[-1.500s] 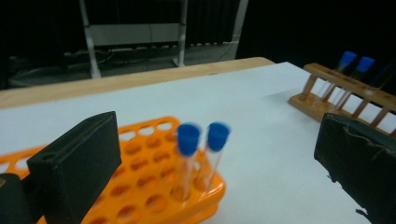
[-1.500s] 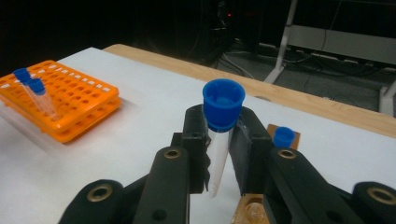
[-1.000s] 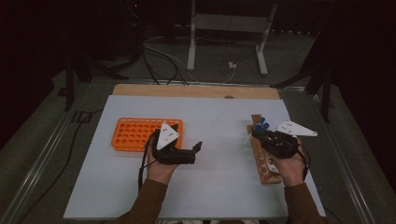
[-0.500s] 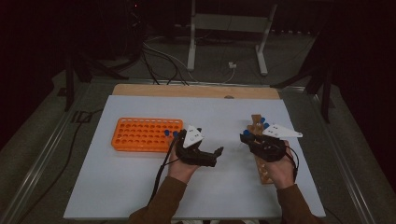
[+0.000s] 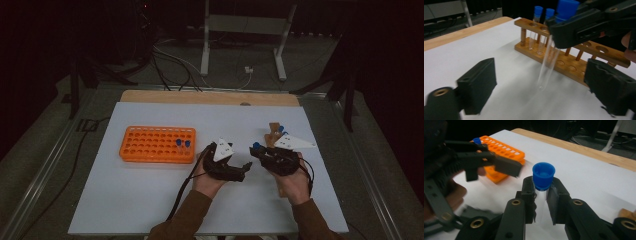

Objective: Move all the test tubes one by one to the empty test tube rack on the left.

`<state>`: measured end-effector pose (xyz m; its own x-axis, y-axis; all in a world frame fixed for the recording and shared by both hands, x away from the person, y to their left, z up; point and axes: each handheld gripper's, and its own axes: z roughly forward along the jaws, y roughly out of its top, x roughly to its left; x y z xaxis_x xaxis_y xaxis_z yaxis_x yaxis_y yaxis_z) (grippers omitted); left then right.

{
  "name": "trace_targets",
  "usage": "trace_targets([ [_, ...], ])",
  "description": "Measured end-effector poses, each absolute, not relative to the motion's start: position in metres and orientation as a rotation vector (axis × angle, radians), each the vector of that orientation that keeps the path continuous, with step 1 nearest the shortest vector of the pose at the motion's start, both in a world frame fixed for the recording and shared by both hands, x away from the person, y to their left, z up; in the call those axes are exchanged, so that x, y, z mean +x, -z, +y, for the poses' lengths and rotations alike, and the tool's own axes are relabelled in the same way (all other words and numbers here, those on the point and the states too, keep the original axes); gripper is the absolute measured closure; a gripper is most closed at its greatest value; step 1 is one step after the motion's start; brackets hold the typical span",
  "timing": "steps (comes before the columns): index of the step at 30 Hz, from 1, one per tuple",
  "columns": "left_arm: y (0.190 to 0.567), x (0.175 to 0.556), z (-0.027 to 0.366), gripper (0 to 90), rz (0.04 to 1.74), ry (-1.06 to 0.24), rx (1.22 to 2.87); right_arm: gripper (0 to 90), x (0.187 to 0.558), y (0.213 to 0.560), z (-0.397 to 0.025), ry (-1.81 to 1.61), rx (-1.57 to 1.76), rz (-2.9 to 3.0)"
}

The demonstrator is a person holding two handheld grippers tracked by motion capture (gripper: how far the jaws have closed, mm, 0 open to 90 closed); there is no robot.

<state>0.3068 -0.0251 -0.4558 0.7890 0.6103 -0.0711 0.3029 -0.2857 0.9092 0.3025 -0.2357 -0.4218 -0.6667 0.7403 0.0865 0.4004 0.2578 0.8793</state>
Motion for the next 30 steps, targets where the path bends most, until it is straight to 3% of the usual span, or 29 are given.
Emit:
trace_targets([
  [3, 0.458, 0.306, -0.032, 19.0, 0.682, -0.357, 1.895, 77.1, 0.302, 0.422, -0.233, -1.379, 1.040, 2.204],
  [11, 0.462, 0.306, -0.039, 50.9, 0.677, -0.364, 1.911, 77.0, 0.301, 0.422, -0.230, -1.391, 1.030, 2.221],
  [20, 0.462, 0.305, -0.038, 76.7, 0.646, -0.365, 1.916, 77.0, 0.301, 0.425, -0.227, -1.395, 1.026, 2.241],
  [25, 0.463, 0.305, -0.038, 78.1, 0.641, -0.349, 1.908, 76.2, 0.301, 0.425, -0.228, -1.406, 1.035, 2.243],
  [30, 0.465, 0.307, -0.037, 78.3, 0.645, -0.352, 1.918, 64.2, 0.303, 0.424, -0.234, -1.452, 1.057, 2.223],
])
